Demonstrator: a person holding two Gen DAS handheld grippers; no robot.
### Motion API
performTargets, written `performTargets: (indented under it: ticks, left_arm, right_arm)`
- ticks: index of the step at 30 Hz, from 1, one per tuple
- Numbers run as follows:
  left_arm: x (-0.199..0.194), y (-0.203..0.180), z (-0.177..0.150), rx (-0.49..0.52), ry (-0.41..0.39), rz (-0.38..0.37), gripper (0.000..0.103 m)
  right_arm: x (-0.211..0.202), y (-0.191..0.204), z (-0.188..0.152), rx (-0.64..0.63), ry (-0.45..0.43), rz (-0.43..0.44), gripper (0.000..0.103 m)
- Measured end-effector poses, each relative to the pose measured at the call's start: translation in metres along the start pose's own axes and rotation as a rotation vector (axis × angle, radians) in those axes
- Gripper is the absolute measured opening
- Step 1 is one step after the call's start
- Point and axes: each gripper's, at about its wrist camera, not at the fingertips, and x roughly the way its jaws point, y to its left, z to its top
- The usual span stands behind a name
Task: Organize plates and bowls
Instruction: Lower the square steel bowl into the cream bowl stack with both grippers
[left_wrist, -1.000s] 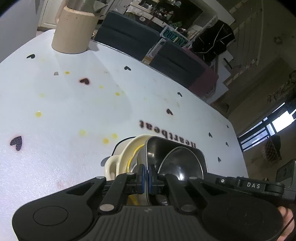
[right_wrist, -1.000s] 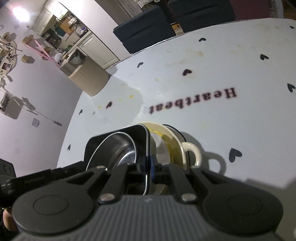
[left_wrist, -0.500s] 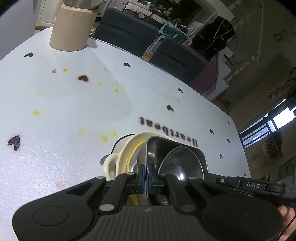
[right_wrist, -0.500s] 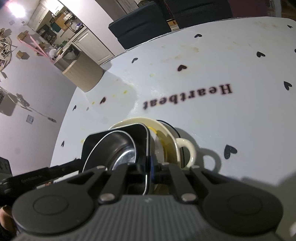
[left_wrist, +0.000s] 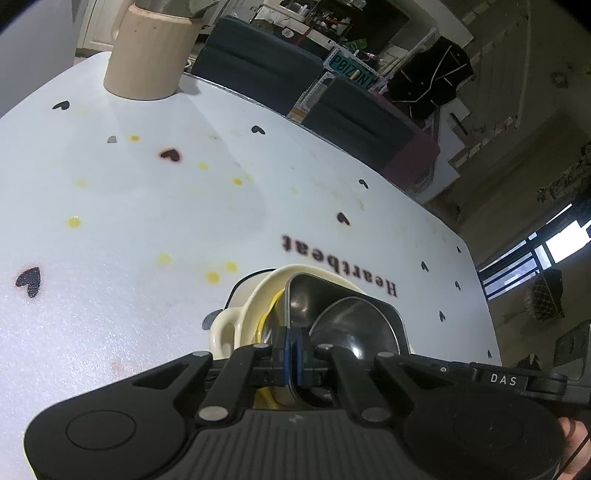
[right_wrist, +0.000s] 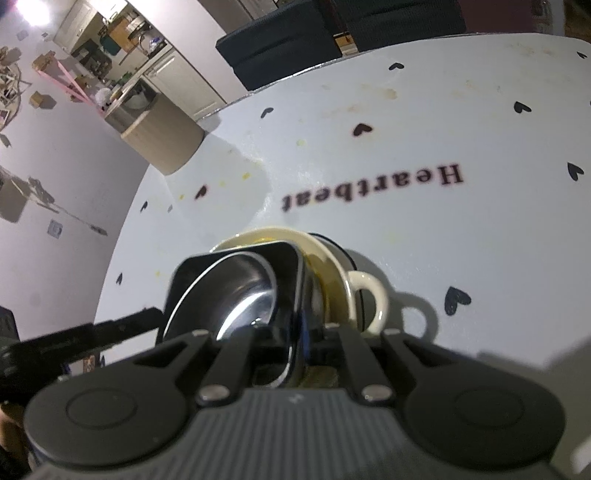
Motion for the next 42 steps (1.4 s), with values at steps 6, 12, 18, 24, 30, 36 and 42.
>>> performTargets:
  ticks: [6,12,18,24,30,36,42]
  left_arm:
    - [0.001,0.0,0.0,0.005,0.008,0.007,0.003]
    - [0.001,-0.001,-0.001,0.015,0.015,0.012,0.003]
    - [0.002,-0.001,-0.001,0.024,0.017,0.015,0.003]
    - [0.004,-0.003,-0.003,0.038,0.028,0.025,0.004]
    - [0.005,-0.004,-0.003,0.046,0.031,0.029,0.004]
    - [0.005,-0.003,-0.002,0.04,0.034,0.026,0.004]
    - [0.007,-0.003,-0.002,0.049,0.041,0.029,0.004]
  right_arm:
    - [-0.003,-0.004,-0.001,0.002,-0.001,0.01,0.01]
    - [-0.003,-0.002,-0.001,-0.006,0.003,0.003,0.013]
    - [-0.001,-0.002,-0.002,-0.015,0.005,0.015,0.011]
    - [0.003,0.0,-0.005,-0.043,0.015,0.021,0.008]
    - [0.004,0.003,-0.007,-0.056,0.009,0.011,0.008]
    - [0.004,0.007,-0.008,-0.077,0.0,-0.003,0.007]
    - [0.001,0.01,-0.008,-0.114,-0.019,-0.012,0.007]
